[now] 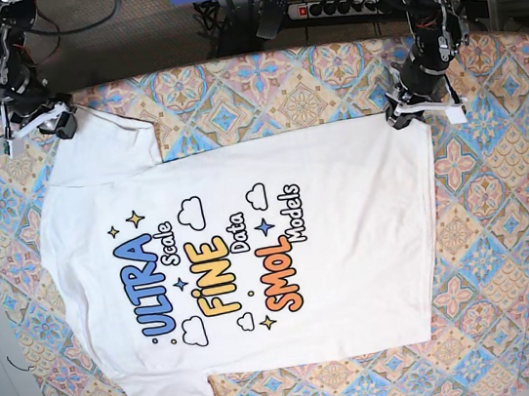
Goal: Fold the T-shirt properly
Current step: 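Lower the right gripper to the other shoulder corner and grasp it, then lift both shoulder corners and pull the shirt toward the robot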
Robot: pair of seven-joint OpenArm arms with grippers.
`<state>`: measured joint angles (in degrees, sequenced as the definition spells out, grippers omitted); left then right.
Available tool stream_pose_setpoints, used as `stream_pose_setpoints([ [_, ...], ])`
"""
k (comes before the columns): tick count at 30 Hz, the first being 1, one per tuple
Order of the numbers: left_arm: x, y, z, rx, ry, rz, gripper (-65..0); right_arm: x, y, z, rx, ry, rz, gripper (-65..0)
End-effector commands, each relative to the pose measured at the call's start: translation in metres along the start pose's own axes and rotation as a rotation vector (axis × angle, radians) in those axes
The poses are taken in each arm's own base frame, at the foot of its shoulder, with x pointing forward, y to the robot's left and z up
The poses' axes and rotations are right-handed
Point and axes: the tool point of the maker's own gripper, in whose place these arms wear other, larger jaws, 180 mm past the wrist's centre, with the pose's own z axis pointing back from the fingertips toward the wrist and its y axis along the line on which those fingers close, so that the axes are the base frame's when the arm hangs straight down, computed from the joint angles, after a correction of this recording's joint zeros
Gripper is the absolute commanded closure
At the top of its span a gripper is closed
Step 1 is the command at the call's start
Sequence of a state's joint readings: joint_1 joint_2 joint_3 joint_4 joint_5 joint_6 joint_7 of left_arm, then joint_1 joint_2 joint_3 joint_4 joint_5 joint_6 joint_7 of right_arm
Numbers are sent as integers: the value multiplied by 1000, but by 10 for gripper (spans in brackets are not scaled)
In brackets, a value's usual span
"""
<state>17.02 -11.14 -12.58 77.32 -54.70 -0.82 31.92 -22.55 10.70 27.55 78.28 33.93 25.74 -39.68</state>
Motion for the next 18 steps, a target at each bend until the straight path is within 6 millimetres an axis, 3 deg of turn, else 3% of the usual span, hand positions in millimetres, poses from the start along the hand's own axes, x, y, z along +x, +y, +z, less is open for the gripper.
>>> stream_pose_setpoints([
  [1,1,6,2,25,8,-11,0,8,-3,2,3,-24,3,-251],
  [8,0,6,3,26,9,-11,0,-5,-8,0,-4,7,-18,-251],
  [18,0,7,3,28,9,-10,0,-32,45,-18,117,84,39,-250],
])
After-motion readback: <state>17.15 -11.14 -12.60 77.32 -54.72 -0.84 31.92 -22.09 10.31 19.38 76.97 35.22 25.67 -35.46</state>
